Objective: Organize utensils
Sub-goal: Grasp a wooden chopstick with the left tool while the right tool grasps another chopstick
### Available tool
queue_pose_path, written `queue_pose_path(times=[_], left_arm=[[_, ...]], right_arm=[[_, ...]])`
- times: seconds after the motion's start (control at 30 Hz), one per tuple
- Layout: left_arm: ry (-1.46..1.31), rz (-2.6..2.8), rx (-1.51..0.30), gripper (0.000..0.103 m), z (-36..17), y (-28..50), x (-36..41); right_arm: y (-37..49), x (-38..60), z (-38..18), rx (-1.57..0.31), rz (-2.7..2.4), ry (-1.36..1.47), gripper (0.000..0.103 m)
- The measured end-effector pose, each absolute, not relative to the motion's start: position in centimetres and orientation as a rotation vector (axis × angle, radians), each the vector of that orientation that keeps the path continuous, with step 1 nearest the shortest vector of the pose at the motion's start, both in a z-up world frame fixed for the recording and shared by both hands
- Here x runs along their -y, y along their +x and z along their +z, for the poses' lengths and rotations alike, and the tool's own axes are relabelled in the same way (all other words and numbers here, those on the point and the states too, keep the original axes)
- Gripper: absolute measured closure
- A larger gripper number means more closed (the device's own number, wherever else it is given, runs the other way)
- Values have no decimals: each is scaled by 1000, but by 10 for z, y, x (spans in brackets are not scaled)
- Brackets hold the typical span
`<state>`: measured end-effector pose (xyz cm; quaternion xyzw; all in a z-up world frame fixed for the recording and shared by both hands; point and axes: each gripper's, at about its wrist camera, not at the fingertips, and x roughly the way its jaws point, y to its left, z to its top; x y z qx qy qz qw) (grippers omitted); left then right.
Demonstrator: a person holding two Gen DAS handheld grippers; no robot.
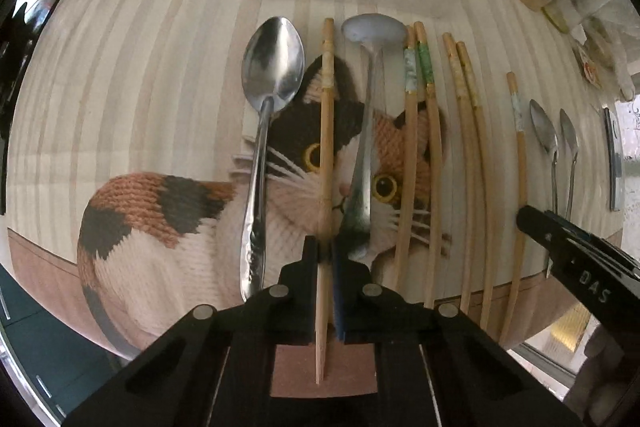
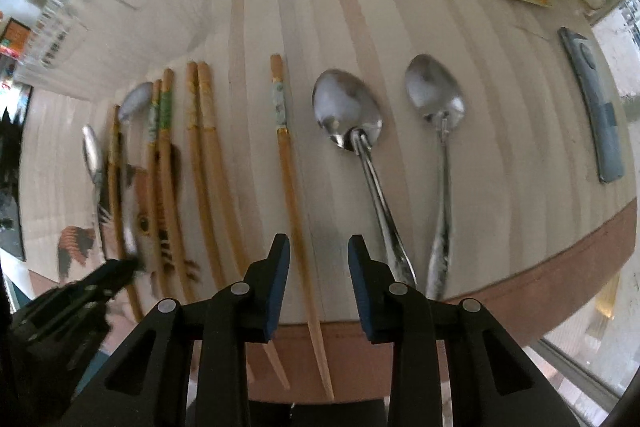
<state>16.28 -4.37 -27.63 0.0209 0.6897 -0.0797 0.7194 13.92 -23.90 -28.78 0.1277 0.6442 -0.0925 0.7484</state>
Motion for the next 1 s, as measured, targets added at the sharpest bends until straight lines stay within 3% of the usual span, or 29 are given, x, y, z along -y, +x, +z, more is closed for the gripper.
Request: queue_pose_path(times=[0.13, 0.17, 0.2, 0.57, 1.0], left_arm=[[58, -159, -1519, 99, -274, 149, 39], [56, -154, -1522, 99, -274, 144, 37], [52, -150, -1526, 99, -277, 137, 34], [73, -149, -1548, 94, -285, 104, 24], [87, -137, -1526, 94, -286, 122, 33]], right_arm=[[139, 225, -290, -1384, -225, 162, 80], [137, 224, -291, -1380, -223, 158, 93], [134, 224, -291, -1384, -224, 156, 96], [73, 221, -309, -1491, -197, 146, 96], [101, 222, -303, -1543, -222, 123, 95]])
